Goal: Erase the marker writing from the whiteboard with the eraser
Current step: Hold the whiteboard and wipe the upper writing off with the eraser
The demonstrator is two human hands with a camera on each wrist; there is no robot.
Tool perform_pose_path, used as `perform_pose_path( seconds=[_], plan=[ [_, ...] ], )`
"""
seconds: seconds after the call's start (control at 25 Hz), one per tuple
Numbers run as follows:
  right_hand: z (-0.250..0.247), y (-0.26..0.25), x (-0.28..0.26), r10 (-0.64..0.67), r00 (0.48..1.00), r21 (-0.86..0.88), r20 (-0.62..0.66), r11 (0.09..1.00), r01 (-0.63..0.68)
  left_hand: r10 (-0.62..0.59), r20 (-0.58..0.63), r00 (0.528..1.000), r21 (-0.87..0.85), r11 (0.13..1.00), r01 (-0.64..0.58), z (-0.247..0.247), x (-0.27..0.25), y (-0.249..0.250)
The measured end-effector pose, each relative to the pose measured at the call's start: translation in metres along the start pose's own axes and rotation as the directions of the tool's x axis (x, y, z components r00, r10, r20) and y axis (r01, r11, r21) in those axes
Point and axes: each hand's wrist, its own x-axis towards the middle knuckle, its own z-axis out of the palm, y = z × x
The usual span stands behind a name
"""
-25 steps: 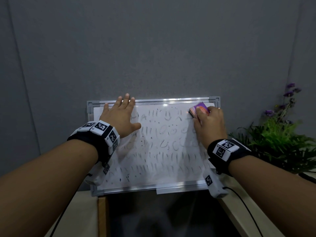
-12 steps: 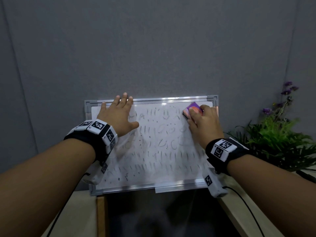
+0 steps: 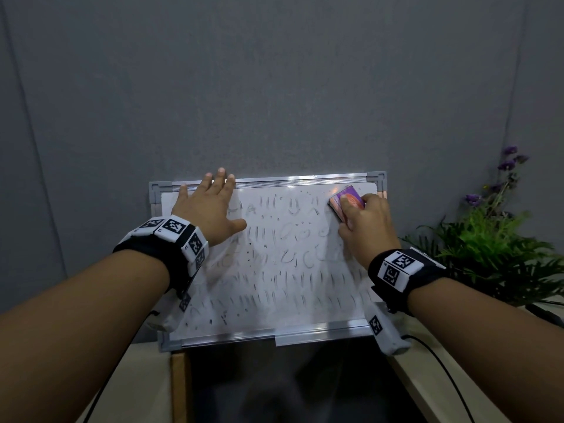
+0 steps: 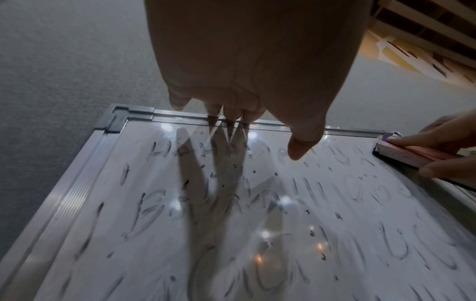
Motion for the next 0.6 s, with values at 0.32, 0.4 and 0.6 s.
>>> perform_pose_path(
  seconds=[0.32,0.4,0.6],
  plan=[
    [-0.001,0.004,-0.010,-0.014,1.000,0.020,-0.027,1.000,0.015,0.004,0.005,1.000,0.003,1.000,-0.004,0.000,0.000,0.000],
    [-0.004,0.007,-0.006,0.052,0.997,0.017,-0.049,0.999,-0.051,0.011,0.005,1.000,-0.002,1.000,-0.011,0.001,-0.001,0.000],
    [-0.003,0.005,-0.004,0.006,0.998,0.030,-0.065,1.000,-0.004,0.019,0.001,1.000,0.003,1.000,-0.019,0.000,-0.001,-0.001]
  ],
)
